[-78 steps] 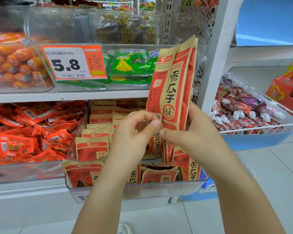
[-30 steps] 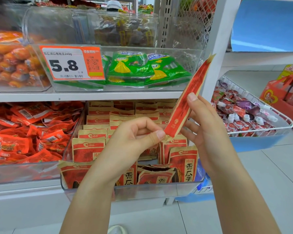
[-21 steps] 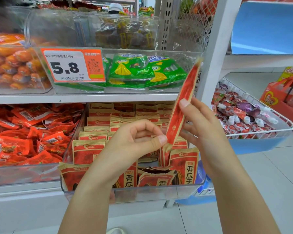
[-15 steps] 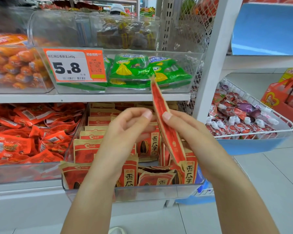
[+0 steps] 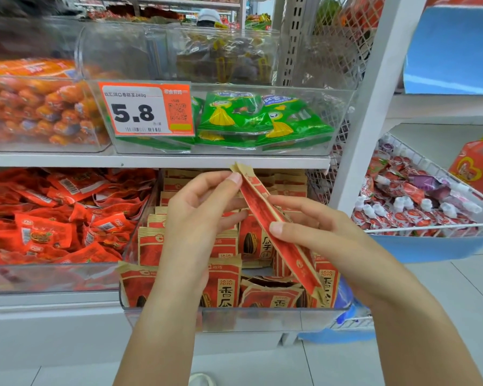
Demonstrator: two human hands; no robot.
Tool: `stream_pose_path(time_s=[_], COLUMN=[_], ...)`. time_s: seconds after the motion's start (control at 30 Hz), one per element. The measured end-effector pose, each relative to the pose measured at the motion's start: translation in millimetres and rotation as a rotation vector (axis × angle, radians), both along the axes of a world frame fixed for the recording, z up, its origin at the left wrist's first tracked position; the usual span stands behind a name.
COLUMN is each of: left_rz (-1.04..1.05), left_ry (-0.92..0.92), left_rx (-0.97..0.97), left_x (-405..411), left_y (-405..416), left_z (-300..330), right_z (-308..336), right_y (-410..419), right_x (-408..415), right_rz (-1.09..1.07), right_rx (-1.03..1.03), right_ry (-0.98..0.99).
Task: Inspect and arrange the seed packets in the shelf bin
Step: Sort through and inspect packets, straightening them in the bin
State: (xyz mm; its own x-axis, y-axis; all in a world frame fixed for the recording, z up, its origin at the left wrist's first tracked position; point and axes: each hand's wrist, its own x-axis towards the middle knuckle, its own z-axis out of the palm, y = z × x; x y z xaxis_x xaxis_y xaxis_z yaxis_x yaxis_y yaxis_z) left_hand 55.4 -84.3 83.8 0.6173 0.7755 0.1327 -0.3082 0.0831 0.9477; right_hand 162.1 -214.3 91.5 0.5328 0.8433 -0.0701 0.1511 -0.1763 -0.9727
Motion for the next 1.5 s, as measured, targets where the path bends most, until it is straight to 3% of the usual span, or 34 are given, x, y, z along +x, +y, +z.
stream_pose_path(time_s=[0.63, 0.8, 0.83, 0.93, 1.0, 1.1, 1.23, 1.4, 1.5], left_rz=[0.029, 0.141, 0.081, -0.354, -0.455, -0.264, -0.330, -0.162, -0.086], left_ry=[-0.001, 0.076, 0.125, 0.227, 0.270, 0.273, 0.211, 0.365, 0.461], left_rx=[0.112, 0.259, 0.282, 0.231, 0.360, 0.572, 0.417, 0.699, 0.763], left_x=[1, 6, 8, 8, 10, 14, 11, 12, 8], left_y=[0, 3, 4, -2, -12, -19, -7, -3, 2], left_z=[-4, -14, -16, -17, -18, -19, -21, -30, -32], right_z=[0, -6, -6, -5, -5, -8, -1, 2, -3], right_y=[0, 7, 8, 12, 14, 15, 7, -4, 4], right_x=[1, -1, -1, 0, 0, -1, 6, 19, 21], right_rz=[0.052, -0.201, -0.266, -0.415, -0.469, -0.440, -0.389, -0.312, -0.244], right_rx=[-0.040, 0.076, 0.121, 0.256, 0.291, 0.301, 0.343, 0.390, 0.370], right_ry=[0.031, 0.062, 0.079, 0.139, 0.116, 0.094, 0.044, -0.098, -0.208])
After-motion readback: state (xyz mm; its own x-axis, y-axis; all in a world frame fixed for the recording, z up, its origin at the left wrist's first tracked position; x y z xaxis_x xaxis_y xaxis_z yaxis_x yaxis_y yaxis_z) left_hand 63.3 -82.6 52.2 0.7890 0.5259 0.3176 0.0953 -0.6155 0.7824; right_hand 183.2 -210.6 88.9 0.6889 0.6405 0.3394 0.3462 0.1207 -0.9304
